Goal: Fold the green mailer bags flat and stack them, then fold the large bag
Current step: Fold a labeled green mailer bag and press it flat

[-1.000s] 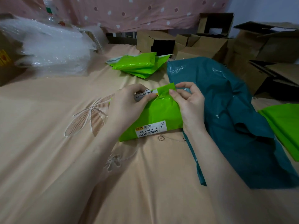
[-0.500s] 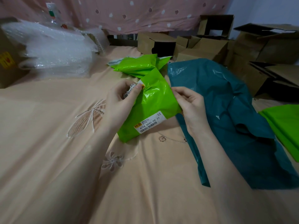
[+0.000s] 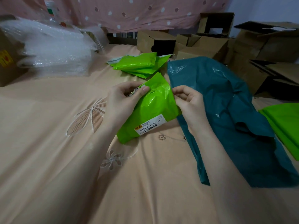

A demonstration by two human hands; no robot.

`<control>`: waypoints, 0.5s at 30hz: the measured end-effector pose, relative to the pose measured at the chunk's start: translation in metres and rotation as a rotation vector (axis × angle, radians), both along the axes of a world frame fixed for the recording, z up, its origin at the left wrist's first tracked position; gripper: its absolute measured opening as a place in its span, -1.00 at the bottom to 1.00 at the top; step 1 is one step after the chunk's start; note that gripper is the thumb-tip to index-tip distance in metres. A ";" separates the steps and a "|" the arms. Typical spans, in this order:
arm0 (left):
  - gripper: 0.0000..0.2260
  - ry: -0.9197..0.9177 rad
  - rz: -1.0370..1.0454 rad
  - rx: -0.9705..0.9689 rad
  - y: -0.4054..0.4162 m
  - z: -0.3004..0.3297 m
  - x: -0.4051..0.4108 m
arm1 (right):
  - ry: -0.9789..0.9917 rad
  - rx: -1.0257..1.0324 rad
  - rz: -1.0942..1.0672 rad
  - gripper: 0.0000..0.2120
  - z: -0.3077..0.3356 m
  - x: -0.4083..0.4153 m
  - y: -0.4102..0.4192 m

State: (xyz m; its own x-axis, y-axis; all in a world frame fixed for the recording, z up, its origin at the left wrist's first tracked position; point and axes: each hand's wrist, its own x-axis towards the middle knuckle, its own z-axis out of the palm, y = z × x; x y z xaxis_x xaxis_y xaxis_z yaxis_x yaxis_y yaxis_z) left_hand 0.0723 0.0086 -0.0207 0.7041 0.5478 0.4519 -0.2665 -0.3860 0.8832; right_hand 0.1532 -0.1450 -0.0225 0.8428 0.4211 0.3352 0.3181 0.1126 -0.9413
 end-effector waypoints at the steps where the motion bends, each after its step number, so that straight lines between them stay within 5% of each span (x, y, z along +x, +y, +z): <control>1: -0.92 0.007 -0.016 -0.003 0.000 0.001 -0.001 | 0.019 0.002 0.007 -0.93 0.001 -0.001 0.000; 8: -0.96 0.049 -0.044 0.152 -0.010 0.001 -0.001 | 0.024 -0.054 0.084 -0.36 0.005 -0.005 0.000; 13: -0.72 0.092 0.160 0.410 -0.004 -0.003 -0.003 | 0.013 -0.062 -0.001 -0.87 0.000 0.000 0.000; 15: -0.63 0.113 0.262 0.447 0.002 -0.004 -0.005 | 0.052 -0.029 -0.050 -0.92 -0.002 0.002 -0.001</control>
